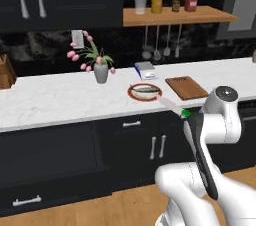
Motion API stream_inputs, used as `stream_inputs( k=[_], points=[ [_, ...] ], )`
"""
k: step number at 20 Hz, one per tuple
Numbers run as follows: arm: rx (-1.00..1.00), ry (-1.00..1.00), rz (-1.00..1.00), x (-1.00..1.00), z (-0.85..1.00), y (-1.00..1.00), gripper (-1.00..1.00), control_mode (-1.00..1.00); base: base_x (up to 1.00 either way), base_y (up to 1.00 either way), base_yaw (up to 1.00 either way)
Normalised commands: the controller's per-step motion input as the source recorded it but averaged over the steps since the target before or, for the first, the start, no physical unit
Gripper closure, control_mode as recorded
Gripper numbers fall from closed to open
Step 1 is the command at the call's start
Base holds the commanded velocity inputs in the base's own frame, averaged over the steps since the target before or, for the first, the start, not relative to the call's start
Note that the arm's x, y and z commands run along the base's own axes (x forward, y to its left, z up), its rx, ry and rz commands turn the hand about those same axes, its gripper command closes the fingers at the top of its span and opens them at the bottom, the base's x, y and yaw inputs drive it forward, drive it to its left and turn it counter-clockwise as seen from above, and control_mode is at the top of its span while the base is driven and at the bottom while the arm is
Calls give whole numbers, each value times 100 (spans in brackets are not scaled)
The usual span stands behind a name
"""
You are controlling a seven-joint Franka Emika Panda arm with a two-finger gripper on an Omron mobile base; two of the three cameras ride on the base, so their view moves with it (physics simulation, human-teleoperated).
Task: Pick up the knife from the drawer and place it on the cutting board. Then place the meat from the plate to the cutting board.
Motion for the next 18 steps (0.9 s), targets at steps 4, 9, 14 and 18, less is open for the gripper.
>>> stream_inputs(
  k=[4, 9, 14, 18],
  points=[
    [0, 0, 0, 0, 0, 0, 100, 100, 54, -100, -5],
    [0, 0, 0, 0, 0, 0, 100, 100, 95, -73, -2],
    [0, 0, 0, 0, 0, 0, 100, 100, 96, 5, 0],
    [0, 0, 0, 0, 0, 0, 100, 100, 68, 47, 0]
  ],
)
